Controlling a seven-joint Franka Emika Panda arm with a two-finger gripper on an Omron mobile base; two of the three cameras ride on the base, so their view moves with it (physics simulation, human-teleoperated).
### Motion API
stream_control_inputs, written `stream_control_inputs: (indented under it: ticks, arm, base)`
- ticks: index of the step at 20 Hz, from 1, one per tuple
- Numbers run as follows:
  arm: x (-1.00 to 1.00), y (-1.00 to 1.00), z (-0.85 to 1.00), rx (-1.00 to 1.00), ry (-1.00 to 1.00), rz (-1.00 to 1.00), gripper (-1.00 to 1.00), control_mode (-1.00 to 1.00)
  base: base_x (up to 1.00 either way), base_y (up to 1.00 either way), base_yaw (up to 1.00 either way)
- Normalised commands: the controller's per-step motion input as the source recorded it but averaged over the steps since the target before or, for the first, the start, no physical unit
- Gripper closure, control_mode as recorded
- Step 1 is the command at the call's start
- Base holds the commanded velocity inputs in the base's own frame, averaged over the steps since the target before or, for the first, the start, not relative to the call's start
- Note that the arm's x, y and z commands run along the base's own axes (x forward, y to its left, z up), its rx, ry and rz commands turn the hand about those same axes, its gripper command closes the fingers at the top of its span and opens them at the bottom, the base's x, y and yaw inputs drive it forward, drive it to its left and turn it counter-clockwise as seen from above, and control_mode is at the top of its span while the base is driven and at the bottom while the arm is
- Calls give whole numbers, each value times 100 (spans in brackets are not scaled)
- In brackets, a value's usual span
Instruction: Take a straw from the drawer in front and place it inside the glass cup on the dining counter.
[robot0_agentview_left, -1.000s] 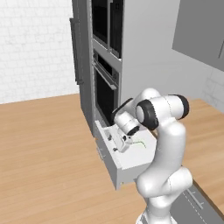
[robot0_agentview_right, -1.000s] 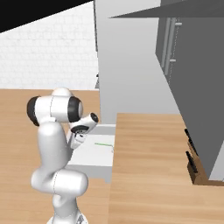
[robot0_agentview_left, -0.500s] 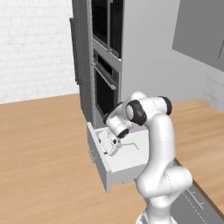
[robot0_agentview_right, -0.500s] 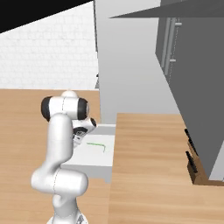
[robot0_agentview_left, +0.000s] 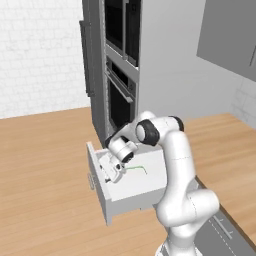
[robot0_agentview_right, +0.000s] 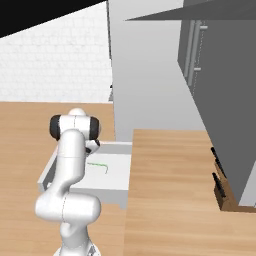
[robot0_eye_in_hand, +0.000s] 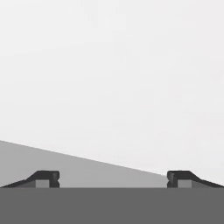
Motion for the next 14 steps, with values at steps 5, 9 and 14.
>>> stream_control_inputs:
  ticks: [5, 9, 14]
  arm:
    - [0, 80, 0, 0, 3, 4, -100, -100]
    - [0, 58, -2, 0, 2, 1, -100, -100]
    - [0, 2, -5, 0, 2, 0, -100, -100]
  base:
    - [0, 0, 0]
    - [0, 0, 0]
    - [0, 0, 0]
